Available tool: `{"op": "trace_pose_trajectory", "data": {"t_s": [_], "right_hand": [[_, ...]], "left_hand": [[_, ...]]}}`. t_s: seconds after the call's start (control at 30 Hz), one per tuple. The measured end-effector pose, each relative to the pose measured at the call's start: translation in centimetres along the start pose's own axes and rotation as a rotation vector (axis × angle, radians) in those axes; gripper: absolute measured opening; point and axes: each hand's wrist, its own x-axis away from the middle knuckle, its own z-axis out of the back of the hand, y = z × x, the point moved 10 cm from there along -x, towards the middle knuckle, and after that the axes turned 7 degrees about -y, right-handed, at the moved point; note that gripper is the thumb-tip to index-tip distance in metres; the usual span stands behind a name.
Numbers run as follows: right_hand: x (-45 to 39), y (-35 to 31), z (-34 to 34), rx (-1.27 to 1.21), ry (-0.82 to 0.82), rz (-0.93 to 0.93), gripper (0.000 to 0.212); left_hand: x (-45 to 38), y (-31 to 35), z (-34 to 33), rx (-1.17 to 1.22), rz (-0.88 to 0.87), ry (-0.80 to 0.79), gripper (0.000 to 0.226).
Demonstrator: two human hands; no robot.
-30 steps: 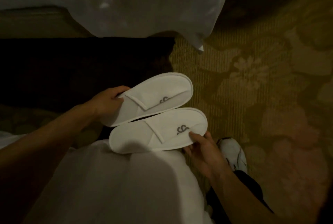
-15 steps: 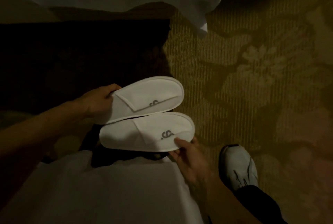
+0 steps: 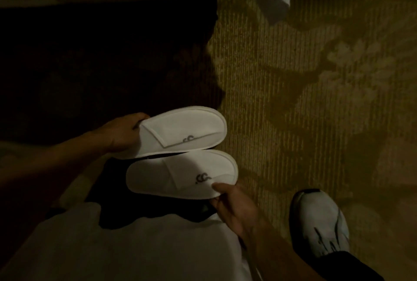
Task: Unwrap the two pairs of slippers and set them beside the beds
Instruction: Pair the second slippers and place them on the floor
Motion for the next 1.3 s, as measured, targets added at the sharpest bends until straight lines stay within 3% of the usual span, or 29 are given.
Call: {"op": "trace_pose_trajectory", "data": {"t_s": [0.3, 0.43, 0.53, 0.6, 0.8, 0.9, 0.97, 1.03, 1.13, 1.23, 1.3], "right_hand": [[-1.4, 2.1, 0.6, 0.085, 0.054, 0.002, 0.038], [-1.3, 0.1, 1.5, 0.726, 0.218, 0.045, 0.006], [-1.3, -1.4, 1.4, 1.125, 0.295, -0.012, 0.026], [-1.3, -2.1, 0.7, 1.297, 0.262, -0.073, 0.042], [-0.5, -9.1, -2.4, 1.701, 0.296, 0.095, 0.039], [0.1, -13.4, -6.0, 1.778, 0.357, 0.348, 0.04], [-0.2, -15.1, -8.8, 1.77, 0.267, 0.498, 0.044], [-1.2, -15.5, -10.8, 1.761, 0.177, 0.529, 0.052], [-2.4, -14.4, -11.6, 1.79, 0.113, 0.47, 0.06], [-2.5, -13.3, -12.3, 1.997, 0.157, 0.508, 0.064], [-2.3, -13.1, -14.0, 2.154, 0.181, 0.623, 0.066]], "left_hand": [[-2.7, -1.3, -2.0, -0.043, 0.009, 0.001, 0.041], [-2.8, -1.8, -2.5, -0.302, 0.033, -0.004, 0.044], [-1.9, -1.1, -2.0, -0.589, 0.052, 0.1, 0.053], [-1.6, -0.6, -1.7, -0.625, 0.084, 0.091, 0.063], [-1.0, 5.8, -1.9, -0.54, -0.129, 0.088, 0.07], [0.3, 8.4, -0.8, -0.52, -0.117, 0.249, 0.054], [1.0, 7.8, -0.8, -0.537, -0.032, 0.275, 0.046], [1.4, 5.5, -2.3, -0.495, 0.059, 0.168, 0.046], [2.2, 1.8, -5.3, -0.253, 0.148, -0.031, 0.053], [2.7, 0.1, -8.8, -0.075, 0.188, -0.169, 0.061], [2.6, -0.3, -10.4, 0.204, 0.203, -0.178, 0.059]]}}
